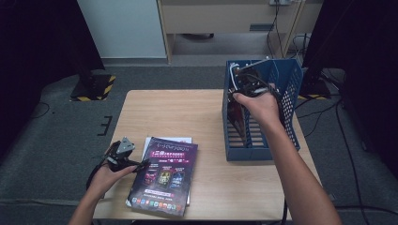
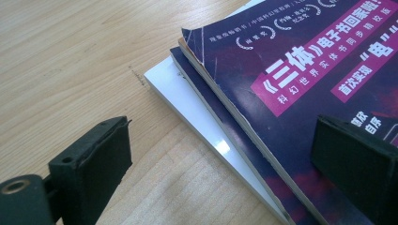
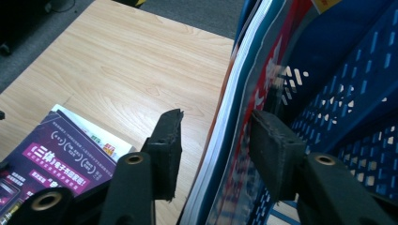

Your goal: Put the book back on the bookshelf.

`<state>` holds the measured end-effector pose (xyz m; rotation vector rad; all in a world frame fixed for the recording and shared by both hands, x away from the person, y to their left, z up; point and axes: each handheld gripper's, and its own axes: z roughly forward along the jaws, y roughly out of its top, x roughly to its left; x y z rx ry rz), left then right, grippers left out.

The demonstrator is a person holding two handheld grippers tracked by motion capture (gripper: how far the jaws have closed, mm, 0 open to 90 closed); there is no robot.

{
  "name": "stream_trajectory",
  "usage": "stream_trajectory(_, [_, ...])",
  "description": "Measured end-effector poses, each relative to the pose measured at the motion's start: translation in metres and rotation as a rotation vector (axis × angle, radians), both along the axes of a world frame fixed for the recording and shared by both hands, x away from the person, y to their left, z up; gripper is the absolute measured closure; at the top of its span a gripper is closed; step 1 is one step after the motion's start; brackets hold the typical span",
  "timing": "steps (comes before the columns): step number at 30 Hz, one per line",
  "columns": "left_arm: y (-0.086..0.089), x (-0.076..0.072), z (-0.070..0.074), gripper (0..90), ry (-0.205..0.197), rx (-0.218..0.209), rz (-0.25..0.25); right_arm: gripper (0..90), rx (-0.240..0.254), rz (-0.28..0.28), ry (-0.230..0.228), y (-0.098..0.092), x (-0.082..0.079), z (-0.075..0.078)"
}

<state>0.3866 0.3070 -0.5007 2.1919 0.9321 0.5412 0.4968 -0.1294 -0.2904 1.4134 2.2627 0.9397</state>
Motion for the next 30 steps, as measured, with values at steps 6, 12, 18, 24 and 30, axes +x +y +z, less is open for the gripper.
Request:
stream_trajectory(6, [-0.0001, 0.0, 0.0, 5.0, -0.001, 0.001, 0.0, 44.2, 0.033, 0.003, -0.046, 0.0007, -0.0019, 0.0009])
stream_trajectory(12, [-0.0001, 0.0, -0.0001, 4.9, 0.0, 0.002, 0.0, 37.1, 0.051, 0.006, -0.076, 0.0, -0.0028, 0.002])
stream_trajectory(18, [0.0, 0.0001, -0.0001, 4.9, 0.0, 0.002, 0.0, 29.6, 0.063, -0.003, -0.105, -0.0013, -0.0037, 0.004])
stream_trajectory(24, [0.0, 0.0002, -0.0001, 4.8, 0.0, 0.002, 0.0, 25.0, 0.075, 0.002, -0.123, -0.0025, -0.0051, 0.0054])
stream_trajectory(30, [-0.0003, 0.0, -0.0002, 4.8, -0.002, 0.002, 0.001, 21.3, 0.084, 0.002, -0.136, -0.0045, -0.0063, 0.0069])
